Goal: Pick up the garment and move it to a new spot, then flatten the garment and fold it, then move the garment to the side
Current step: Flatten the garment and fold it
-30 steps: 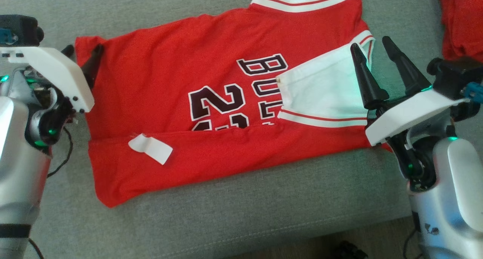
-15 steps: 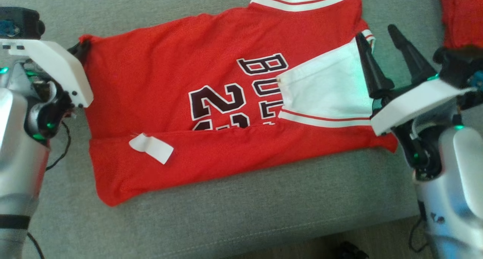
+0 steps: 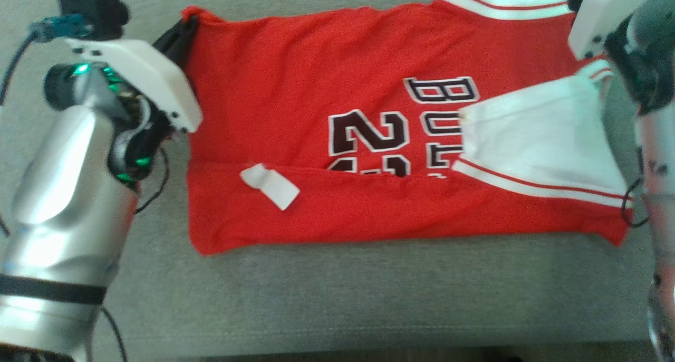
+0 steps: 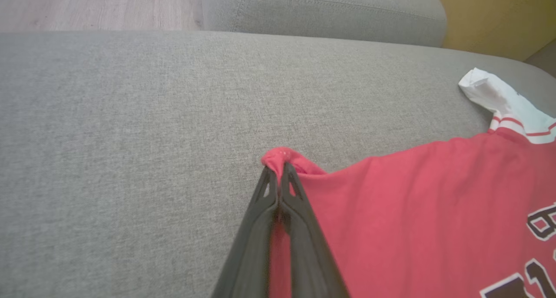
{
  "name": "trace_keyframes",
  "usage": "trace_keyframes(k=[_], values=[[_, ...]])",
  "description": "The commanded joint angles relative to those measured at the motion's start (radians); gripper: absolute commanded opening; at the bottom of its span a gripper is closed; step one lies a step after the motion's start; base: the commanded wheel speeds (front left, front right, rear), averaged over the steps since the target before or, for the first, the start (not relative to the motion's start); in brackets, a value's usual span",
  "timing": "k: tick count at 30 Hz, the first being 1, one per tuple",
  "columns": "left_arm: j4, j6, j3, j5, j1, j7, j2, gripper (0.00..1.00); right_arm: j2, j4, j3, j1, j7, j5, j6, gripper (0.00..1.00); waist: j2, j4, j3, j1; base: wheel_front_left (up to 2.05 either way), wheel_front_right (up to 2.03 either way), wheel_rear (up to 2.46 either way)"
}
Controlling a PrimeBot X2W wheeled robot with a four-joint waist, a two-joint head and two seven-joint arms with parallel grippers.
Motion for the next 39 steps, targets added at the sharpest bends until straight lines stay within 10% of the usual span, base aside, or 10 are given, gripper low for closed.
trace_keyframes(k=[1,24,27,30,32,39], values=[[-0.021,-0.008,0.022,0.012,-0.055,-0.020,0.012,0.00,-0.010,0.040,0.008,-0.053,0.034,-0.025,0.007,1.00,0.0000,0.057,0.023,-0.0001,0.00,0.00,0.00],[0.084,-0.044,-0.035,-0.006,-0.126,-0.099,-0.116,0.00,-0.015,0.472,-0.173,-0.306,0.216,-0.222,0.007,1.00,0.0000,0.179,0.073,-0.0001,0.00,0.00,0.00],[0.088,-0.044,-0.036,-0.008,-0.130,-0.099,-0.115,0.00,-0.008,0.482,-0.177,-0.319,0.220,-0.234,0.007,0.59,0.0000,0.178,0.075,-0.0001,0.00,0.00,0.00],[0.090,-0.043,-0.035,-0.011,-0.133,-0.099,-0.114,0.00,0.002,0.485,-0.180,-0.327,0.200,-0.242,0.007,0.38,0.0000,0.175,0.078,-0.0001,0.00,0.00,0.00],[0.093,-0.042,-0.034,-0.013,-0.135,-0.100,-0.112,0.00,0.005,0.487,-0.185,-0.329,0.173,-0.251,0.007,0.00,0.0000,0.173,0.081,-0.0001,0.00,0.00,0.00],[0.105,-0.039,-0.031,-0.017,-0.139,-0.108,-0.102,0.00,0.023,0.503,-0.221,-0.329,0.056,-0.287,0.007,0.00,0.0000,0.157,0.078,-0.0001,0.00,0.00,0.00]])
